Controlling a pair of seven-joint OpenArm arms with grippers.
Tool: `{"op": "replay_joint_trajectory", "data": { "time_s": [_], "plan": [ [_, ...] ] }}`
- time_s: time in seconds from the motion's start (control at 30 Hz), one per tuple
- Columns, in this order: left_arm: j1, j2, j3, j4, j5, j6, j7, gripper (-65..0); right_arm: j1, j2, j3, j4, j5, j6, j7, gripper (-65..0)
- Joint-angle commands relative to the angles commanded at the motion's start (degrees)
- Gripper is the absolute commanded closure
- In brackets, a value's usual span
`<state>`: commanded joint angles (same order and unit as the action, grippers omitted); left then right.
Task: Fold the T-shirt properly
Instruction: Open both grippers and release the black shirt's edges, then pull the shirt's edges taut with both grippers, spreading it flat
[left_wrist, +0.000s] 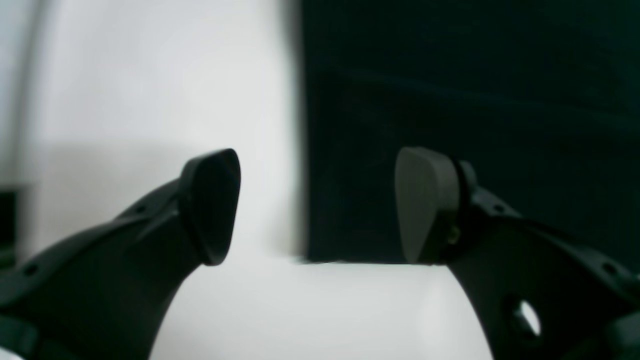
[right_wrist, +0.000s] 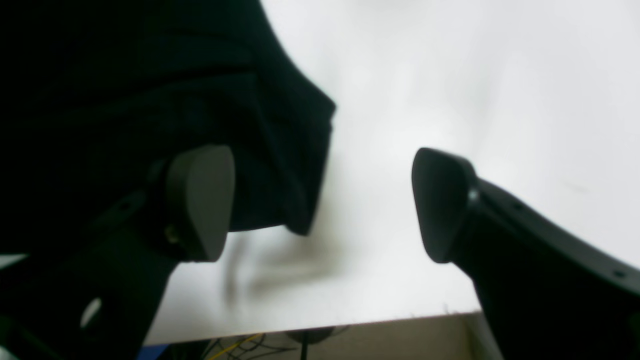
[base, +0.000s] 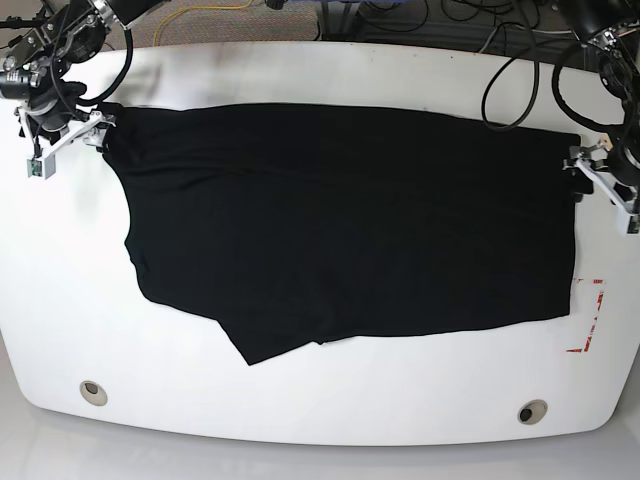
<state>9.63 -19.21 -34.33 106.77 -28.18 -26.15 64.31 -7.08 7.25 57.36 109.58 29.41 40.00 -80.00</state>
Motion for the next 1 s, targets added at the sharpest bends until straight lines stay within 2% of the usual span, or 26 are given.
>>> {"op": "replay_joint_trajectory", "data": {
  "time_s": [0.13, 0.2, 0.37, 0.6, 0.7, 0.8, 1.0],
  "plan": [
    [1.58, 0.44, 2.2, 0.0, 2.55, 0.0, -3.16, -45.1, 0.0, 0.0, -0.09, -3.78, 0.97, 0.0, 0.0, -53.1],
    [1.67, 1.49, 3.6, -0.44, 6.59, 0.0, -4.4, -45.1, 0.18, 0.0, -0.09, -6.42, 0.97, 0.0, 0.0, -53.1],
    [1.67, 2.81, 3.6, -3.08, 11.87, -0.26, -7.47, -45.1, 0.26, 0.09, -0.35, -10.02, 1.05, 0.0, 2.15, -53.1],
    [1.93, 2.46, 2.99, -7.74, 12.48, -0.26, -9.49, -45.0, 1.58, 0.53, -2.9, -13.45, 0.62, 0.0, 2.33, -53.1],
    [2.02, 2.46, 1.23, -8.44, 12.57, -0.26, -10.11, -42.6, 1.76, 0.26, -2.99, -13.63, 0.53, 0.0, 2.33, -53.1],
    [2.02, 2.46, 0.7, -9.67, 12.57, -0.35, -10.11, -40.4, 1.85, 0.18, -3.08, -13.63, 0.53, 0.0, 2.33, -53.1],
    [1.76, 2.46, 0.7, -13.71, 12.4, -0.35, -10.11, -40.1, 1.85, 0.09, -4.13, -13.63, 0.53, 0.0, 2.59, -53.1]
  ]
}}
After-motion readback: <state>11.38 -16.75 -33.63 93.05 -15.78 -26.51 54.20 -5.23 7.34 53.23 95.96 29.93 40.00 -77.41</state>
